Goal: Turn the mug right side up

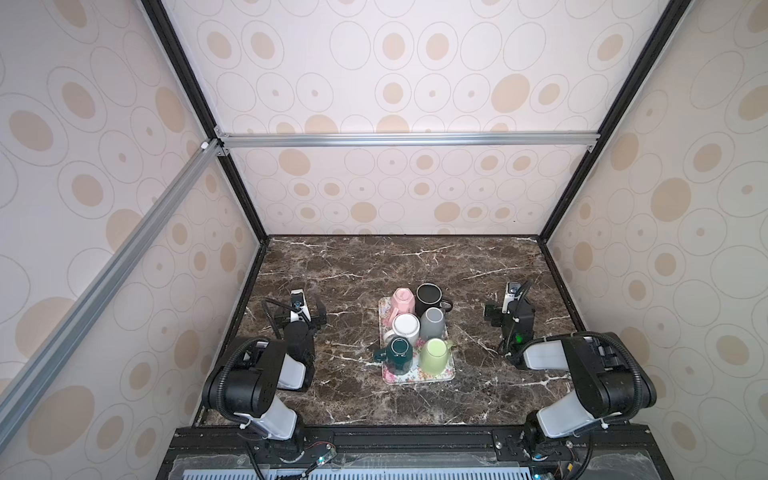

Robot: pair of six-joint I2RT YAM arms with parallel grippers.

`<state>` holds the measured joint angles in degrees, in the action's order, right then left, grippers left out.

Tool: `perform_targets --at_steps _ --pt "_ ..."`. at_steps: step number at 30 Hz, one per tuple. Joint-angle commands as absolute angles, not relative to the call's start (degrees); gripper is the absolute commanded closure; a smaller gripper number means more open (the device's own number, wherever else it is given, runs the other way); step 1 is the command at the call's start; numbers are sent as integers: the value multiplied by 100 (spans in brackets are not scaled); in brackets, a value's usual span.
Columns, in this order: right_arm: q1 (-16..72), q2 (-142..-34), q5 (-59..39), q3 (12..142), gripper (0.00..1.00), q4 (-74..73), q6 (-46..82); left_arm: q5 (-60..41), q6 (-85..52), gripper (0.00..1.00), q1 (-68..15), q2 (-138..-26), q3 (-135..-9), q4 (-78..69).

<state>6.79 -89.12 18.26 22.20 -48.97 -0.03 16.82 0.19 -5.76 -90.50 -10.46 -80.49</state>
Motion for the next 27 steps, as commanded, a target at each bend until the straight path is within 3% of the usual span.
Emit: perform_targets --at_steps 1,27 --pt "533 -8841 1623 2321 0 -4824 56 1704 -13 2 -527 -9079 -1125 -8147" --pt "448 -8839 1448 2368 0 -4709 104 1670 -59 1 -505 -9079 -1189 -8016"
